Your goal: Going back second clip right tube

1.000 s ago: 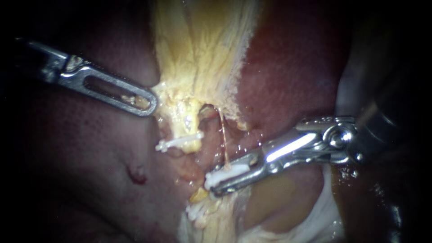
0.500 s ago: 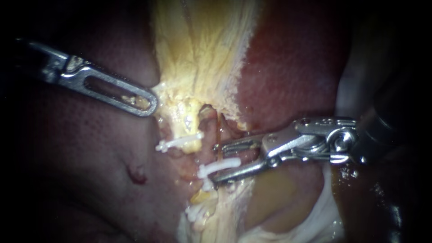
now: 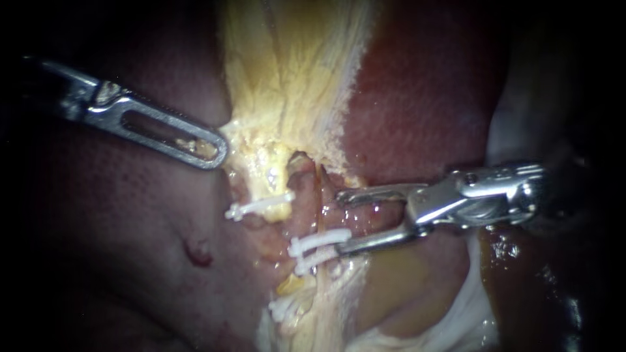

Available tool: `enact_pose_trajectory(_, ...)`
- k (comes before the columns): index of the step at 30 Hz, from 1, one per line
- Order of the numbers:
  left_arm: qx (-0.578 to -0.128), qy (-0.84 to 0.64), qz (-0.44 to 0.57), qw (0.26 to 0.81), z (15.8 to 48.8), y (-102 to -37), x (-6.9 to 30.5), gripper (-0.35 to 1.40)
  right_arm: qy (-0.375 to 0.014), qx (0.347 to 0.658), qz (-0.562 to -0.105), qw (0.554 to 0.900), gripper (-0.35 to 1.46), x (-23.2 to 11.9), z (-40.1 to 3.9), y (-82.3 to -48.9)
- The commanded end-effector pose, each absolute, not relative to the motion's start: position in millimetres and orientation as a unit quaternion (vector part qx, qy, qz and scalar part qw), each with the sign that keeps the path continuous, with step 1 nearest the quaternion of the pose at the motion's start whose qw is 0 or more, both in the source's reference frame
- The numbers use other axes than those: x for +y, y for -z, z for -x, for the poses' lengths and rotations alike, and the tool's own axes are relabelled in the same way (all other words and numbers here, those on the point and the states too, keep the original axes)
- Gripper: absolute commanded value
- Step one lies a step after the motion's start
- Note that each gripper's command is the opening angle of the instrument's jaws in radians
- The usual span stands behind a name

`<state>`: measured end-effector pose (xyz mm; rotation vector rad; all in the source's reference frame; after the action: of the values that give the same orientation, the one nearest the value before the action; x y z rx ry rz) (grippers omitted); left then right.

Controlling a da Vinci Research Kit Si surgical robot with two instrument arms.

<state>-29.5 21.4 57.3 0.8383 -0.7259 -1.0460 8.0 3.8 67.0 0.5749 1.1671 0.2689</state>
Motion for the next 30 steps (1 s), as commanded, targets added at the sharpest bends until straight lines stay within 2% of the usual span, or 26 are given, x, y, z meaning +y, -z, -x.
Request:
enact_pose_trajectory(1, -0.329, 0.474, -0.380, 0.723, 29.6, -57.3, 21.4, -0.35, -0.118, 0.544, -0.260, 0.789, 0.50, 4.1, -7.6, -66.5)
enact_pose_trajectory(10, -0.329, 0.474, -0.377, 0.724, 29.9, -57.7, 21.0, -0.35, -0.093, 0.553, -0.224, 0.797, 0.50, 6.4, -4.7, -63.5)
enact_pose_trajectory(30, -0.329, 0.464, -0.383, 0.728, 35.5, -64.0, 19.6, -0.35, -0.088, 0.554, -0.221, 0.798, 0.50, 6.2, -3.7, -62.9)
